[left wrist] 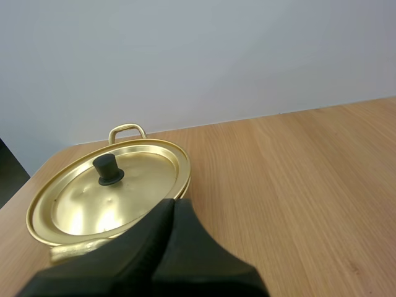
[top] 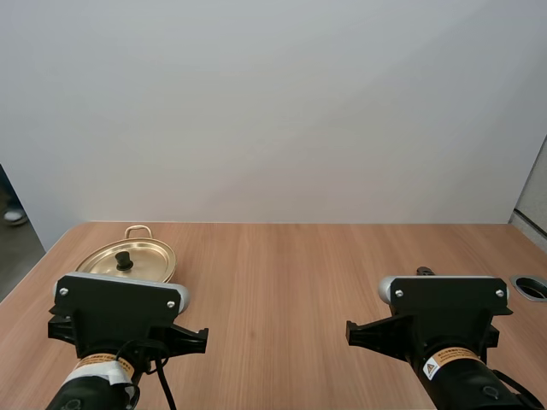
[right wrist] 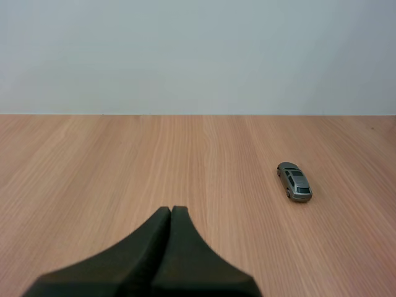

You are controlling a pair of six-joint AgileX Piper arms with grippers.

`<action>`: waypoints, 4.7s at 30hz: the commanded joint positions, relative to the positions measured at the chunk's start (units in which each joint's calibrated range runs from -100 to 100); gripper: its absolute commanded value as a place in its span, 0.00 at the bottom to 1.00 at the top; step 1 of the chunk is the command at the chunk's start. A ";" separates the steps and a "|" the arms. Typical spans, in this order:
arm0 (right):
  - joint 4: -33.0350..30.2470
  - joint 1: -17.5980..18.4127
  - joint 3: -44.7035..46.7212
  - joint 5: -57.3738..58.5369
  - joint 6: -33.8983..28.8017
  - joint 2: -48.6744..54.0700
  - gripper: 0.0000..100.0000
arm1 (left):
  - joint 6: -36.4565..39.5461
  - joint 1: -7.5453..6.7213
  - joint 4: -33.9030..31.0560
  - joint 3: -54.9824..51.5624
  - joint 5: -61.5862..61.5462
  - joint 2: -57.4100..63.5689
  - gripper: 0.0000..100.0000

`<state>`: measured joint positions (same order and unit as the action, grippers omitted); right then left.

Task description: Open the pot, put the car inside, and close it

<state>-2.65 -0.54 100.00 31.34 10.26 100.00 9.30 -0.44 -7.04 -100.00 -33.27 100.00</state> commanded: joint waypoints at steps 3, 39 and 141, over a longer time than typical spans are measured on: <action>0.22 -0.02 0.00 0.07 -0.02 0.00 0.00 | 0.04 -0.04 -0.06 0.00 -0.04 0.00 0.00; 0.22 -0.02 0.00 0.07 -0.02 0.00 0.00 | 0.04 -0.04 -0.06 0.00 -0.04 0.00 0.00; 18.77 -24.90 -82.60 48.45 17.73 -84.18 0.00 | -21.28 18.70 21.53 78.99 -49.49 -74.96 0.14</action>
<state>-3.48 -24.86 17.50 79.72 19.01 17.92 -7.04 18.27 1.87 -21.02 -82.92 25.03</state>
